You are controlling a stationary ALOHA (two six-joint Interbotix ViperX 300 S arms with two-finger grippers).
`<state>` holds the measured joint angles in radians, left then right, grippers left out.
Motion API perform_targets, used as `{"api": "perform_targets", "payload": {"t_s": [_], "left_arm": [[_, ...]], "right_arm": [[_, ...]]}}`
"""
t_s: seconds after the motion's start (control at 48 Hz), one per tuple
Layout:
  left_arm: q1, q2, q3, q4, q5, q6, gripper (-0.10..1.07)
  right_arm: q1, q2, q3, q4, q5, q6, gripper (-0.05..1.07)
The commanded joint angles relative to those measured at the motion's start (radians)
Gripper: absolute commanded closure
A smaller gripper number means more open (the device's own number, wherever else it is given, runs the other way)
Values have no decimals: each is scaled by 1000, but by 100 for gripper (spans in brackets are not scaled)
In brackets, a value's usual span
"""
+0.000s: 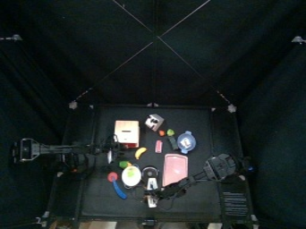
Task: Grab squash
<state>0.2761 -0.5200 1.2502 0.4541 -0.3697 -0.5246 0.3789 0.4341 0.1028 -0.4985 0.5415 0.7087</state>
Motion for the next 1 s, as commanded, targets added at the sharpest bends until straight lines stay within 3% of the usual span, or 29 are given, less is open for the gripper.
{"api": "perform_targets", "payload": {"t_s": [0.0, 0.438, 0.979], "left_arm": [[3, -2, -11, -2, -3, 0, 14], [5, -2, -9, -2, -3, 0, 14], [5, -2, -9, -2, -3, 0, 14]], "right_arm": [[-11, -18, -21, 8, -3, 2, 0], [-15, -5, -25, 14, -12, 2, 1], [-8, -25, -38, 5, 9, 2, 24]]}}
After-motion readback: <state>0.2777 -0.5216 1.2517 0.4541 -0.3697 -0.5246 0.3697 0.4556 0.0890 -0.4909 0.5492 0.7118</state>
